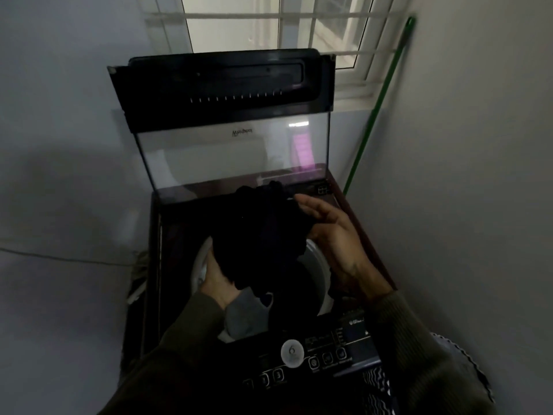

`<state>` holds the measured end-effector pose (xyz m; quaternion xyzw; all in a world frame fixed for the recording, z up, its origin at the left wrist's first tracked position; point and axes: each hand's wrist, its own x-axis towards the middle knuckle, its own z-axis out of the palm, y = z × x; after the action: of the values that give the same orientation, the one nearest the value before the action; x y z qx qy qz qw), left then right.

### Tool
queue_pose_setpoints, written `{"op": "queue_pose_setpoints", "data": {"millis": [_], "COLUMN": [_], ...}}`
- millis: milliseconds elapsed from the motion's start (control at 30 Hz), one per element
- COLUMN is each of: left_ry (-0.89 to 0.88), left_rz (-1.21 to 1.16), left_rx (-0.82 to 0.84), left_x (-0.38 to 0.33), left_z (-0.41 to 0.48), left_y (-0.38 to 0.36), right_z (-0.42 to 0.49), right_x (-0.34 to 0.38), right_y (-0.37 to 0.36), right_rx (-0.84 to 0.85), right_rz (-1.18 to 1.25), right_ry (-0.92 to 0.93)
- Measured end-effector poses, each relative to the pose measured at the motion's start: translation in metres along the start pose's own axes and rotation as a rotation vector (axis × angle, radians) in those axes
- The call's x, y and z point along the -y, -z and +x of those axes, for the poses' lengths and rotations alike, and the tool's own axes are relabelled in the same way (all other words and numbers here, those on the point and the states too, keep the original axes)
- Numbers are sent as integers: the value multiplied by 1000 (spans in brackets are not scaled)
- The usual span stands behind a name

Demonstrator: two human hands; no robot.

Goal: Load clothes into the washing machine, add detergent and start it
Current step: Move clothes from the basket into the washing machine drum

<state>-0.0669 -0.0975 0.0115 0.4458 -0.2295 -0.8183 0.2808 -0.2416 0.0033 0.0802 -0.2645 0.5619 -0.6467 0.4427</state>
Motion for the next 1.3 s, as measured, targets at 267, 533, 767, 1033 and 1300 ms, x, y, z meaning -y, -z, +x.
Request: {"op": "queue_pose_setpoints", "data": {"millis": [267,533,767,1033,1300], "left_ry": [74,133,229,413,448], "left_rz": [36,247,367,580,570], "left_rx": [19,-117,-267,-330,-325], "left_x": [18,56,83,114,139], "left_z": [17,68,116,149,169], "left_y": [14,32,66,113,149], "right_z": [6,8,43,51,37], "right_x": [-56,-111,-216,-263,-215], "right_y": [-19,-11,10,0,-29], "right_rx": [69,-55,-95,93,223], "right_rz": [206,-269,-551,-726,-789], "right_ry": [-210,-459,-647,-808,-799]}}
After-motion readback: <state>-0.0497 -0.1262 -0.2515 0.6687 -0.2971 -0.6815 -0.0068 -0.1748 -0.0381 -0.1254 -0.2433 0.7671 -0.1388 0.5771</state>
